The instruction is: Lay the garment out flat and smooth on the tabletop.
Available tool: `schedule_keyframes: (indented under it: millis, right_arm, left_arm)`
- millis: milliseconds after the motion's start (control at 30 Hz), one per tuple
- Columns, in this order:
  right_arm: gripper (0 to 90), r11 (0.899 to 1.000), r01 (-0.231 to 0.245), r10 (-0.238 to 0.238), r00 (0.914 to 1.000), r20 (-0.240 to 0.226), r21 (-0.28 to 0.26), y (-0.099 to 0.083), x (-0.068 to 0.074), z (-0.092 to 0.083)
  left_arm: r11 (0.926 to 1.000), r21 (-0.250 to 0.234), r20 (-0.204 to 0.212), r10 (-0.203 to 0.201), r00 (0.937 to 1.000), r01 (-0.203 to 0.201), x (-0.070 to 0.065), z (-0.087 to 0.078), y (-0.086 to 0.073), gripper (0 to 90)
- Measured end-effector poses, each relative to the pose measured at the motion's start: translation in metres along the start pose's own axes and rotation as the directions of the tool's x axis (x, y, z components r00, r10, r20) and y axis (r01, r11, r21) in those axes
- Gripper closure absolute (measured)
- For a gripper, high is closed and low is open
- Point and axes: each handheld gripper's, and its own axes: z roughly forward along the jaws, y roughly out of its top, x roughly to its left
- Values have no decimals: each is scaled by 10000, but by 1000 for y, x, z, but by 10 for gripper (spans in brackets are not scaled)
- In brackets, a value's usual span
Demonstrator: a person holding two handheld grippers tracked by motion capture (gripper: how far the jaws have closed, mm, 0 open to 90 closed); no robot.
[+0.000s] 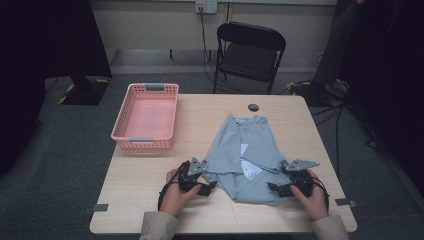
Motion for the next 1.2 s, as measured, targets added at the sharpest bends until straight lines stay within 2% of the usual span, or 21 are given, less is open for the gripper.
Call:
schedule_keyframes:
  millis: [133,200,333,433,567,600,667,733,800,900,933,1100,1200]
  right_arm:
    - [126,9996,259,-261,9995,158,138,6,1,-3]
    - [123,9987,507,-506,9982,316,-4,13,3,-7]
    - [119,9949,942,-930,9951,331,-368,32,6,-14]
    - [124,9928,1030,-1020,9946,198,-612,46,8,-11]
    - [145,9888,1308,-1276,9907,466,-719,60,11,0]
    - [173,9892,1242,-1218,9919,351,-782,62,11,4]
    - [323,9901,1137,-1138,9935,31,-819,67,12,13]
    - [345,9910,1103,-1115,9937,-114,-756,71,14,22]
    - [465,9898,1288,-1300,9914,-159,-613,74,17,32]
    - [541,9896,1403,-1405,9901,-48,-305,79,18,46]
    - [542,9906,1351,-1350,9908,87,-227,80,17,51]
    - [627,9952,969,-967,9952,122,-138,84,16,71]
    - [657,9931,1172,-1171,9930,152,-57,85,21,77]
  left_arm:
    - [10000,3,-3,3,10000,-3,0,0,0,147]
    - [10000,5,-3,6,10000,-6,0,0,0,147]
    - [10000,-2,-2,5,10000,-5,0,0,0,147]
    - [10000,-1,-1,3,10000,-3,0,0,0,147]
    - [10000,-2,0,3,10000,-3,0,0,0,147]
    - [10000,3,-1,2,10000,-2,0,0,0,147]
    - [10000,2,-4,3,10000,-3,0,0,0,147]
    - [10000,-2,2,1,10000,-1,0,0,0,146]
    - [10000,-4,-2,0,10000,0,0,0,0,147]
    - [10000,2,-1,3,10000,-3,0,0,0,146]
    - [10000,2,-5,5,10000,-5,0,0,0,147]
    - [10000,-2,-3,4,10000,-4,0,0,0,146]
    - [10000,2,-3,3,10000,-3,0,0,0,146]
